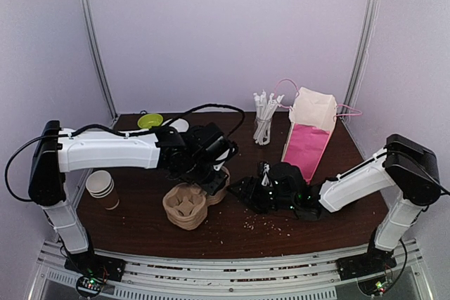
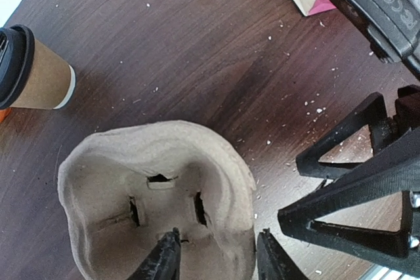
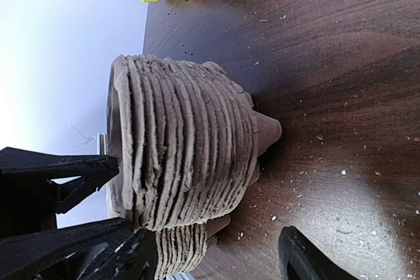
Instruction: Pack the takeout coffee
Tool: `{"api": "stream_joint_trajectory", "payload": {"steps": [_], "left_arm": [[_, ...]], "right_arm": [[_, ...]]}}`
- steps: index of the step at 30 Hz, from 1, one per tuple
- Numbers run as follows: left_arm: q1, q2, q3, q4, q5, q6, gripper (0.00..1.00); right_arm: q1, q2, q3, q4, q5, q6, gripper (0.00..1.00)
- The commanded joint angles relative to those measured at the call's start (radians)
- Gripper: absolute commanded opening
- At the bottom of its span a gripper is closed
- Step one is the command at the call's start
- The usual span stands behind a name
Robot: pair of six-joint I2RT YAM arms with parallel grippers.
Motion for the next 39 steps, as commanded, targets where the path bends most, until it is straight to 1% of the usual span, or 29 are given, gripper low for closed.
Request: {"api": "stream_joint_trajectory", "payload": {"steps": [1,5,8,9,13,14,20,23,24,26,27,30,33,34,39], "left_arm": [[0.008,0.020,0.041,0.019,-0.002,0.024,0.36],[0.010,0.024,0.052,0.018,0.005,0.030,0.25],[0.010,0.033,0.060,0.018,0.016,0.034,0.21],[0.010,0.035,0.061,0.018,0.019,0.035,0.18],[0.010,0.032,0.065,0.018,0.025,0.034,0.02],[0.010,0.028,0.066,0.018,0.026,0.034,0.00],[0.010,0.015,0.070,0.018,0.029,0.035,0.00],[0.010,0.016,0.070,0.018,0.034,0.035,0.00],[0.010,0.018,0.072,0.012,0.034,0.036,0.06],[0.010,0.022,0.076,0.003,0.025,0.031,0.27],[0.010,0.024,0.078,0.000,0.021,0.029,0.34],[0.010,0.036,0.087,-0.018,0.003,0.029,0.47],[0.010,0.050,0.094,-0.027,-0.005,0.031,0.48],[0.010,0.055,0.095,-0.027,-0.003,0.032,0.46],[0.016,0.076,0.101,-0.026,-0.001,0.035,0.31]], "right_arm": [[-0.004,0.002,0.014,0.038,-0.011,0.015,0.66],[-0.006,-0.003,0.006,0.035,-0.008,0.012,0.66],[-0.008,-0.004,0.003,0.035,-0.008,0.011,0.66],[-0.007,-0.005,0.004,0.035,-0.007,0.011,0.66],[-0.011,-0.007,0.003,0.029,0.000,0.010,0.66],[-0.013,-0.007,0.003,0.029,0.002,0.011,0.66],[-0.023,0.002,0.004,0.065,-0.002,0.025,0.66],[-0.029,0.014,0.010,0.075,-0.007,0.032,0.69],[-0.032,0.020,0.012,0.082,-0.011,0.036,0.69],[-0.034,0.029,0.013,0.096,-0.016,0.044,0.70],[-0.034,0.030,0.014,0.098,-0.017,0.046,0.70],[-0.035,0.027,0.010,0.099,-0.013,0.046,0.70],[-0.035,0.025,0.007,0.100,-0.013,0.044,0.70],[-0.036,0.026,0.007,0.099,-0.014,0.044,0.70],[-0.037,0.020,-0.007,0.100,-0.015,0.044,0.70]]}}
